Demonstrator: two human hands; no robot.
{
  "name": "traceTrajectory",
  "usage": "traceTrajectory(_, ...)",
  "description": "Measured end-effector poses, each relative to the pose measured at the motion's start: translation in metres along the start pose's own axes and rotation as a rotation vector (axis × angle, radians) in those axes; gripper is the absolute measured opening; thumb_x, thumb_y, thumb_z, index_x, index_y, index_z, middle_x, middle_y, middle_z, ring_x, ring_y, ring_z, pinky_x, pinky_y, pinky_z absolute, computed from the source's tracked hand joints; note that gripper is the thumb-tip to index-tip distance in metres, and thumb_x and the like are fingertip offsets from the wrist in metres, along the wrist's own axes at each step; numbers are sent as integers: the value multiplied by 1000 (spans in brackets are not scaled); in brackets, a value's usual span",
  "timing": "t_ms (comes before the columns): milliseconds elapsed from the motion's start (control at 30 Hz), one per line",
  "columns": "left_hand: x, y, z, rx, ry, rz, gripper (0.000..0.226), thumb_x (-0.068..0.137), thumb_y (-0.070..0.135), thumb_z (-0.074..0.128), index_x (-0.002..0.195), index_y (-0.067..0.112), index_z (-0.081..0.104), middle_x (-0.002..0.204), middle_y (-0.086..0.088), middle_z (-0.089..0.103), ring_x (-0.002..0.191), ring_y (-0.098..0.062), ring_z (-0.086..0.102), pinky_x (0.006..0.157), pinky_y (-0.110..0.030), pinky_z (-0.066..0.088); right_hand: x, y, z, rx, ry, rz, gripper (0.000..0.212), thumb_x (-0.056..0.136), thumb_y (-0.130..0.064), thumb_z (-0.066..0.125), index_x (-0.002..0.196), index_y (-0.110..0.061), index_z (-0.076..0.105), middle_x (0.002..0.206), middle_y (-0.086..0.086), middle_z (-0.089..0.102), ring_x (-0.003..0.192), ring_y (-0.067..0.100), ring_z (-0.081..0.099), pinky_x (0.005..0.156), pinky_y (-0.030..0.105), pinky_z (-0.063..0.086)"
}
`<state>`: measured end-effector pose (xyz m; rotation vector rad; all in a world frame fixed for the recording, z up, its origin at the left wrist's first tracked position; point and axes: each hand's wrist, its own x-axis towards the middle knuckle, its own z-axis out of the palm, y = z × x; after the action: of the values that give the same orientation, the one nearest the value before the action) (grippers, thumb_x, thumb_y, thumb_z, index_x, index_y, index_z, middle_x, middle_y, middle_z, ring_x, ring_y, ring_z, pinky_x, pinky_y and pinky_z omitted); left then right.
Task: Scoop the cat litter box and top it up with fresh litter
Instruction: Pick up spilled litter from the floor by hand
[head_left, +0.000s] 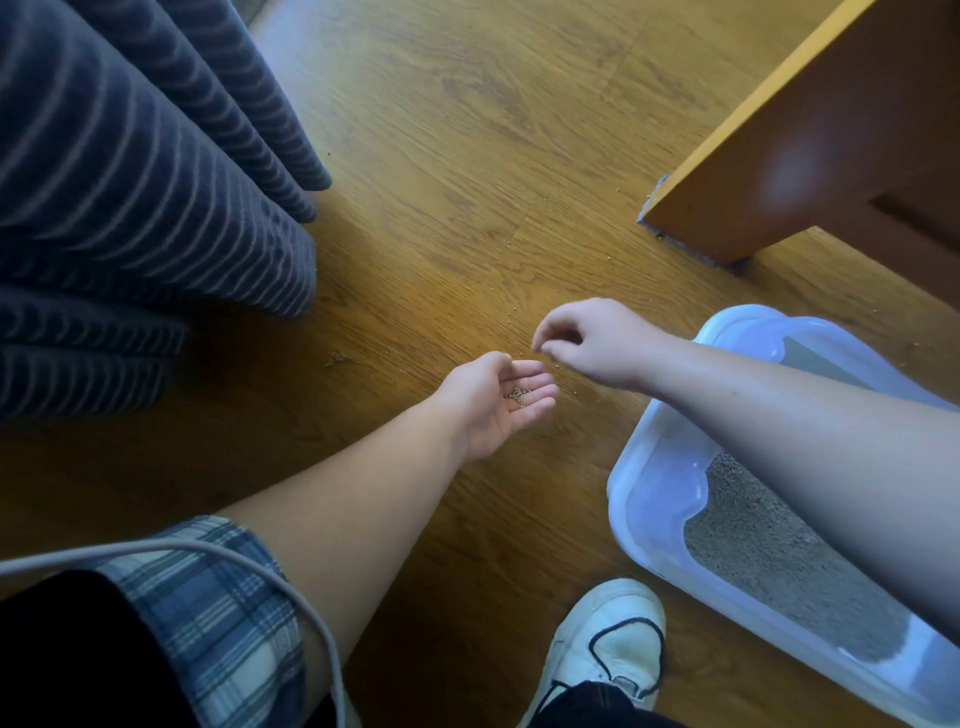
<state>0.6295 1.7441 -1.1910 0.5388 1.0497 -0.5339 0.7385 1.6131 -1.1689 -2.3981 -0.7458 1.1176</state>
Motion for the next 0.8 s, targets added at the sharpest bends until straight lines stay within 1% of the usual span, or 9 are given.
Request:
traceTrajectory(67,0,2,-1,35,31,11,38,105,18,32,105,-5,62,104,-20,65,94,-28,68,76,-36,60,5,12,-3,-145,49,47,10,93,-24,59,90,-28,67,87,-15,65,87,9,59,74,27,42)
traceTrajectory(133,0,3,-5,42,65,18,36,103,15,32,105,-5,62,108,-21,65,96,-29,68,74,-35,61,9,19,3,-302,3,54,7,93,-25,59,89,-27,64,89,-10,63,91,16,59,75,30,44)
traceTrajectory(200,1,3,-9,39,89,14,35,102,13,32,107,-6,62,113,-22,65,100,-30,68,74,-36,60,11,22,13,-396,-34,47,6,93,-27,58,88,-29,61,92,-7,63,92,20,61,77,34,51)
traceTrajectory(267,0,4,-13,42,98,7,35,102,12,32,109,-5,62,114,-22,65,101,-30,68,74,-36,60,12,21,20,-459,-52,40,5,94,-30,57,90,-29,59,96,-6,63,92,22,61,78,37,53)
traceTrajectory(433,-2,6,-16,39,106,13,35,102,11,32,112,-5,61,113,-22,66,101,-30,68,74,-36,60,15,24,26,-540,-66,-11,7,95,-30,55,91,-25,56,97,-2,61,90,24,61,77,41,54)
traceTrajectory(600,-2,8,-17,30,100,26,34,101,11,33,109,-5,62,112,-22,66,101,-30,68,75,-36,60,14,24,31,-583,-38,-52,11,98,-26,49,87,-21,49,96,2,58,91,28,60,76,42,54)
traceTrajectory(667,-3,8,-18,30,96,25,34,102,10,32,108,-5,62,112,-21,66,102,-30,68,77,-36,60,15,22,31,-567,-53,-43,12,97,-25,49,85,-22,48,95,1,58,90,27,60,75,41,54)
traceTrajectory(733,-4,8,-18,29,92,23,34,101,10,32,109,-4,62,114,-22,65,102,-30,67,78,-37,60,17,20,25,-473,-24,15,12,94,-25,52,82,-25,50,90,-2,57,89,26,61,74,38,52)
traceTrajectory(800,-3,9,-18,22,91,27,34,101,10,32,109,-5,62,115,-22,65,102,-30,68,77,-36,60,21,21,13,-361,88,66,11,91,-24,53,81,-26,56,86,-5,58,87,25,61,74,35,50)
